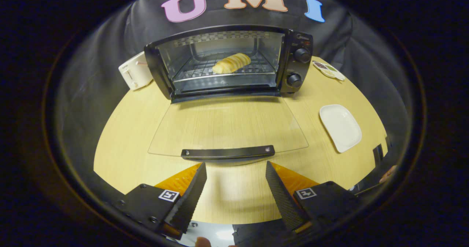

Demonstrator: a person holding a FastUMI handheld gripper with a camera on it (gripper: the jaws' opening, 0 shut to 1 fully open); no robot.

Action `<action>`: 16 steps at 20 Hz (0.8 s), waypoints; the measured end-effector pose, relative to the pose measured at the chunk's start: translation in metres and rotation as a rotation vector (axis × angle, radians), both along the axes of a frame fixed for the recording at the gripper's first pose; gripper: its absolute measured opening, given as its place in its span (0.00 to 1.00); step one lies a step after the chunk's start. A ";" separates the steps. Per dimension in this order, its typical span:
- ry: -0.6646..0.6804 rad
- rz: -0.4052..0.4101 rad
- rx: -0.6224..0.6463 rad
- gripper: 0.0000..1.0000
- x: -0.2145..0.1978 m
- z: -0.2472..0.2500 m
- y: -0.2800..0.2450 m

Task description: Open the toaster oven, put the food inside, and close the toaster oven door.

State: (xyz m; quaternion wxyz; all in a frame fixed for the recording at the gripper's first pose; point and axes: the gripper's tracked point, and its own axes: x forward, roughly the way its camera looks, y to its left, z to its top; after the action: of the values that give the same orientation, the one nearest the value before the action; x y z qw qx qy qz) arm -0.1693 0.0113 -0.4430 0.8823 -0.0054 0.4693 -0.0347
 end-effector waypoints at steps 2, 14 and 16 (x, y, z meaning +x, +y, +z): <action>0.030 0.028 -0.022 0.99 -0.003 -0.008 -0.001; 0.093 0.064 0.008 1.00 0.011 -0.037 0.007; 0.083 0.059 0.021 1.00 0.012 -0.035 0.007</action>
State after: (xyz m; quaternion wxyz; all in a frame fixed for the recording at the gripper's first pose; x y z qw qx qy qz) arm -0.1572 0.0185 -0.4781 0.8626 -0.0115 0.5057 -0.0036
